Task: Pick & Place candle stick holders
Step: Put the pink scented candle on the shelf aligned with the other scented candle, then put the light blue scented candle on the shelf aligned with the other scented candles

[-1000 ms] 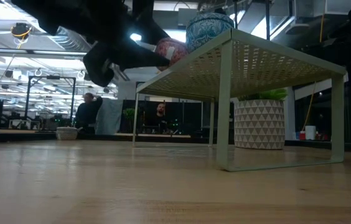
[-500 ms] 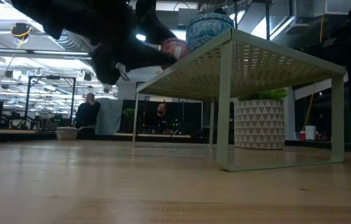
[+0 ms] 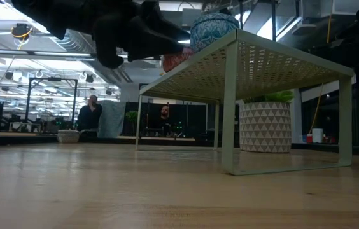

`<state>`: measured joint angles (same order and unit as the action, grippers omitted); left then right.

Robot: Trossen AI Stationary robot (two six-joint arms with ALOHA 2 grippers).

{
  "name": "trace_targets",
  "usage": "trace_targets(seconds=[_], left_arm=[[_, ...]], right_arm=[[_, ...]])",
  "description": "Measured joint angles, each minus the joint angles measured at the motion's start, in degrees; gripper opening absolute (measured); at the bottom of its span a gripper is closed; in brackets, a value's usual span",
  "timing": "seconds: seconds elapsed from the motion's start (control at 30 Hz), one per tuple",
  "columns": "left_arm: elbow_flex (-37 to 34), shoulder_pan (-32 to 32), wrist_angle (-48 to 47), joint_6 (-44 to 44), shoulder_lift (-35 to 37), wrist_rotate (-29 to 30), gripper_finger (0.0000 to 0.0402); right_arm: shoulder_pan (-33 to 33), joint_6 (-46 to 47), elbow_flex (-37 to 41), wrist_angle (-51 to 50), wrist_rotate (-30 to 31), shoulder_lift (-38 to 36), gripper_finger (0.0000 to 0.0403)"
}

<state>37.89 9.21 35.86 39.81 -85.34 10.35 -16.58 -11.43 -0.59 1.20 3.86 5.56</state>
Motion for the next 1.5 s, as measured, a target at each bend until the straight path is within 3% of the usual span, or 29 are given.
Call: trace_targets(seconds=[0.17,0.37,0.67,1.0,1.23,1.4,1.5], left_arm=[[0.0,0.0,-0.1,-5.0,0.8,-1.4,0.027],[0.0,0.0,-0.7,-5.6,7.7,-3.0,0.0268],[0.0,-1.1,-18.2,-8.6,19.9,9.8,0.0269],[0.0,-9.8,-40.3,-21.4,32.0,20.9,0.0267],[0.0,-18.8,-43.8,-32.7,33.9,31.3,0.0267],[0.0,-25.0,-46.7,-34.8,33.8,37.9,0.0267],[0.0,-29.4,-50.8,-36.6,33.7,37.3,0.0269]], right_arm=[[0.0,0.0,0.0,0.0,0.0,0.0,0.0172],[0.0,0.0,0.0,0.0,0.0,0.0,0.0172],[0.0,0.0,0.0,0.0,0.0,0.0,0.0172],[0.0,0.0,0.0,0.0,0.0,0.0,0.0172],[0.0,0.0,0.0,0.0,0.0,0.0,0.0172],[0.0,0.0,0.0,0.0,0.0,0.0,0.0172],[0.0,0.0,0.0,0.0,0.0,0.0,0.0172]])
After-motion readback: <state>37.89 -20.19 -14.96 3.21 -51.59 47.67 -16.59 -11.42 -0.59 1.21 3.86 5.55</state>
